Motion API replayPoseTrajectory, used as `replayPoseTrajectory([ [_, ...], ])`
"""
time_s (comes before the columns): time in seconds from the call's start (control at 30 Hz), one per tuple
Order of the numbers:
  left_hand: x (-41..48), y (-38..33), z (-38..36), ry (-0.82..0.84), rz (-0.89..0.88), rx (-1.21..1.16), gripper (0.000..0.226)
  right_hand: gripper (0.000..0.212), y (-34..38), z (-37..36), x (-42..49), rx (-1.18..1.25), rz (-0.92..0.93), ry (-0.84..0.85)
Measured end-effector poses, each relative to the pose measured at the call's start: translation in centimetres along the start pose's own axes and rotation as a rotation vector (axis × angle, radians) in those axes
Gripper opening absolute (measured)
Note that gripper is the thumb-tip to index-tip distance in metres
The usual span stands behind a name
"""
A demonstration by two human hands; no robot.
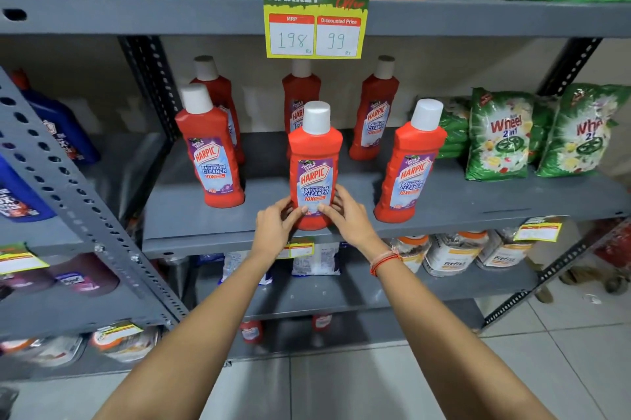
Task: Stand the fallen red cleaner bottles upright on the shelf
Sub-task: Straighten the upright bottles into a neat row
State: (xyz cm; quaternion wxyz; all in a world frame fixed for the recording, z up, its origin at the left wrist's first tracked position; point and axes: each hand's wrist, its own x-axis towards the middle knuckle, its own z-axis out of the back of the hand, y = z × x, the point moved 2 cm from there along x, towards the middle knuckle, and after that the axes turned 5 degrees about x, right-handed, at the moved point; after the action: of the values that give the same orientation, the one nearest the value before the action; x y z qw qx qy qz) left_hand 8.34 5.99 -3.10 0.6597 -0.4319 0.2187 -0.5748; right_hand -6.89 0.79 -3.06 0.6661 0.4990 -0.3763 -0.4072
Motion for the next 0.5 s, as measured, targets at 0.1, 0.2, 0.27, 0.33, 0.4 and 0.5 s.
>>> replayPoseTrajectory([
  [0.1,-0.4,-0.4,0.1,-0.008,0.003,-0.044,0.043,0.045,-0.4,-0.4,-0.8,0.025,-0.027,-0.115],
  [0.2,-1.5,0.4,0.7,-0.086,0.084,-0.136,0.051,0.031,-1.2,-1.5,-3.0,0.049,-0.006,-0.387],
  [0.27,-2.4,1.5,1.6,-0.136,0.116,-0.137,0.049,0.017,-1.2,-3.0,-4.4,0.056,0.025,-0.482],
  [0.33,-2.9,2.8,3.1,-0.173,0.119,-0.115,0.044,0.012,-0.7,-4.9,-4.9,0.048,0.057,-0.451],
  [0.4,-2.9,3.6,5.1,-0.208,0.125,-0.092,0.040,0.011,0.2,-6.8,-4.3,0.044,0.097,-0.376],
  [0.5,-1.8,4.8,8.2,-0.314,0.159,-0.073,0.040,0.013,2.3,-9.6,-2.1,0.004,0.130,-0.272],
])
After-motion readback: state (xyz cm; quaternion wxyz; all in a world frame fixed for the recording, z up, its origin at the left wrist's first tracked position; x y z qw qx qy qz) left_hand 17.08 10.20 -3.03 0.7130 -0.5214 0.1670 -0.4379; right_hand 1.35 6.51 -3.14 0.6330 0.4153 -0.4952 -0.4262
